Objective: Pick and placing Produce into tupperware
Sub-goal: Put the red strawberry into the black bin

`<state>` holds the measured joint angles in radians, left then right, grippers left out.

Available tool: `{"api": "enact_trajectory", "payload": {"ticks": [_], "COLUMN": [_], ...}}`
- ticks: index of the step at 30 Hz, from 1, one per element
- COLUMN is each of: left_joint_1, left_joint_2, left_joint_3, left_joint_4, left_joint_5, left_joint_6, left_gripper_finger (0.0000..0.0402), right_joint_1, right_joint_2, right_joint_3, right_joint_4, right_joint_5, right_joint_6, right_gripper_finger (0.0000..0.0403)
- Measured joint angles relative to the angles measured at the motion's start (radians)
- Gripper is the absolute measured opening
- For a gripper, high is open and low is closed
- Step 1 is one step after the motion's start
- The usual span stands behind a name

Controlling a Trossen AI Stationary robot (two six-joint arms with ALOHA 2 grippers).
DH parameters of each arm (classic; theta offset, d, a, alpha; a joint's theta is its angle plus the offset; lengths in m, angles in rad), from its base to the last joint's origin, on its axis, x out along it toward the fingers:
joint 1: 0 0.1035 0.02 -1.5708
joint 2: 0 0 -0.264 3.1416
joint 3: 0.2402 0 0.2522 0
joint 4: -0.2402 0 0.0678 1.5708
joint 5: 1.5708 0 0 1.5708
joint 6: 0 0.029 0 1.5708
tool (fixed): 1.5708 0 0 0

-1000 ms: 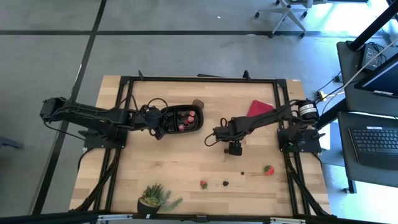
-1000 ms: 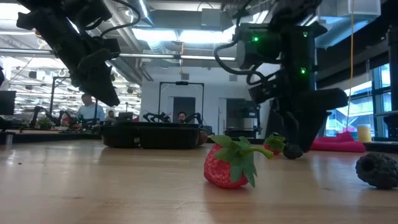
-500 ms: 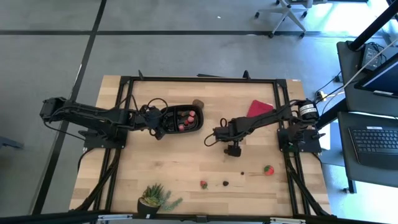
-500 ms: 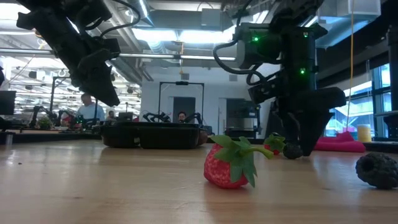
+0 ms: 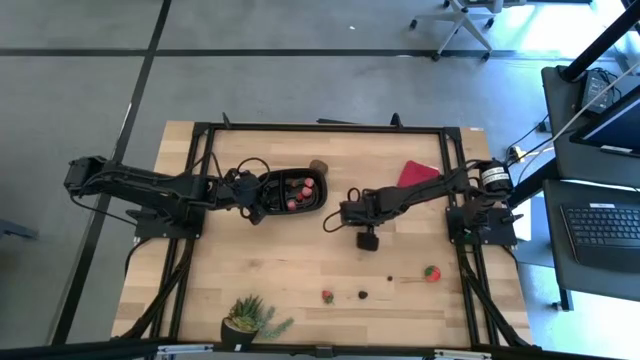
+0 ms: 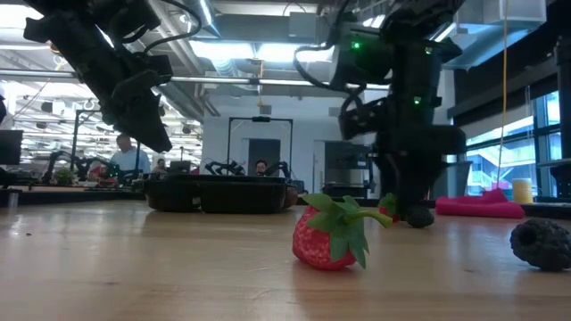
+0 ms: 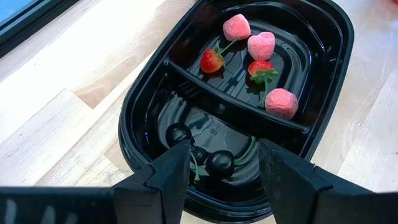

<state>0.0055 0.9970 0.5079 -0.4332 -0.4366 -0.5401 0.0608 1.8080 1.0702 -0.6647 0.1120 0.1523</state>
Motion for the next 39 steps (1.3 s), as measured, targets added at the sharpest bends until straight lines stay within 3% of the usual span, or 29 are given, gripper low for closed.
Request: {"api": "enact_trajectory", "payload": {"ticks": [9,39], "left_joint_1": [0.000,0.000], "left_joint_2": [0.000,0.000], "left_joint_3": [0.000,0.000], "left_joint_4": [0.000,0.000], "left_joint_5": [0.000,0.000], "left_joint_6": [0.000,0.001], "left_gripper_finger": [0.0179,0.0179], "right_joint_1": [-0.023,-0.071], "right_joint_2": [0.000,-0.005], "right_joint_3": [0.000,-0.085], "right_joint_4": [0.007,0.110], "right_joint_5": [0.000,-0.047], "right_joint_6": [0.027,0.025], "right_gripper_finger": [0.0348,0.0155]}}
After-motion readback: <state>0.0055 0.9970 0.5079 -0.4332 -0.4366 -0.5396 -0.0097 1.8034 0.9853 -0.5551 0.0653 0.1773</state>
